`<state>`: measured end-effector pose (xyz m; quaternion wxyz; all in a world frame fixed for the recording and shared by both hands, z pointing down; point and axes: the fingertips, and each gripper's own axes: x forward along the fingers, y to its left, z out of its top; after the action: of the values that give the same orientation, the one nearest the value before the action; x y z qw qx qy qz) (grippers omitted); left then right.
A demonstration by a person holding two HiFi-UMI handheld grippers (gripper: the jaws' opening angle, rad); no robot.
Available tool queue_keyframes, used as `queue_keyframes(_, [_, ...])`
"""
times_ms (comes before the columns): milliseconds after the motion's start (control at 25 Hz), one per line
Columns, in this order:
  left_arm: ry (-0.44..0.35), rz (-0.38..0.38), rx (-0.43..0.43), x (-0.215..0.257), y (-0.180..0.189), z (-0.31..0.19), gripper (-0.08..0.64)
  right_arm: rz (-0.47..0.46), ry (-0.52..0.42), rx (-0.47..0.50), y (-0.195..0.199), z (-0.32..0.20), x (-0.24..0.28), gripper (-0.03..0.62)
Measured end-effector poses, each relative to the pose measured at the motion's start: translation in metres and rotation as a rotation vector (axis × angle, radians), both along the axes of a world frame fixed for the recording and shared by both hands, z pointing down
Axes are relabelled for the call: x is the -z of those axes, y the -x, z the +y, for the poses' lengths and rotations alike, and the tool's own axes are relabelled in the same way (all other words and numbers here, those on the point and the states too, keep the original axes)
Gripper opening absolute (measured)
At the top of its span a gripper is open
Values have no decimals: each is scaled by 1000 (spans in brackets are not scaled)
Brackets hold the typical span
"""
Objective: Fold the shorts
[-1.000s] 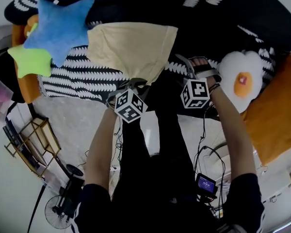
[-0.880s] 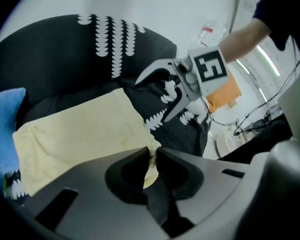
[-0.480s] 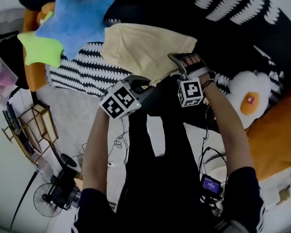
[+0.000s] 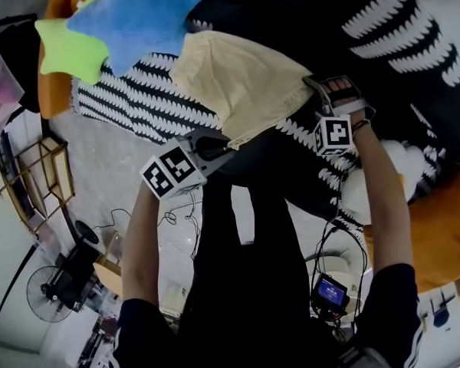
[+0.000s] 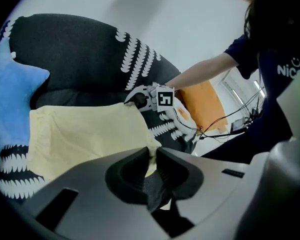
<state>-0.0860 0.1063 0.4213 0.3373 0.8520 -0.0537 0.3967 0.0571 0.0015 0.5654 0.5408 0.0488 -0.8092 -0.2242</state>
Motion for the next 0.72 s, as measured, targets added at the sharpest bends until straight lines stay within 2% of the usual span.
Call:
queue_keyframes(80, [-1,3,27,3,5,-1,51,3,-5,41,0,-3,4,87])
queue_keyframes(280, [-5,19,45,11,7,-1,51,38,-37,164,-5,-7,16,55])
queue_keyframes(400, [19,67,8,20,-7,14,51,67,-43,280,-17,6,32,49])
queue_keyframes(520, [44,124,-44,24,-35,41,49,146,-49,400,-43,24,44,48])
queue_keyframes(640, [45,148,-123,23,-57,75,51,259,67,455,-77,59,51,48])
queue_keyframes(720, [87,162,-148,19,-66,102,50,323,167,462,-96,93,54,48])
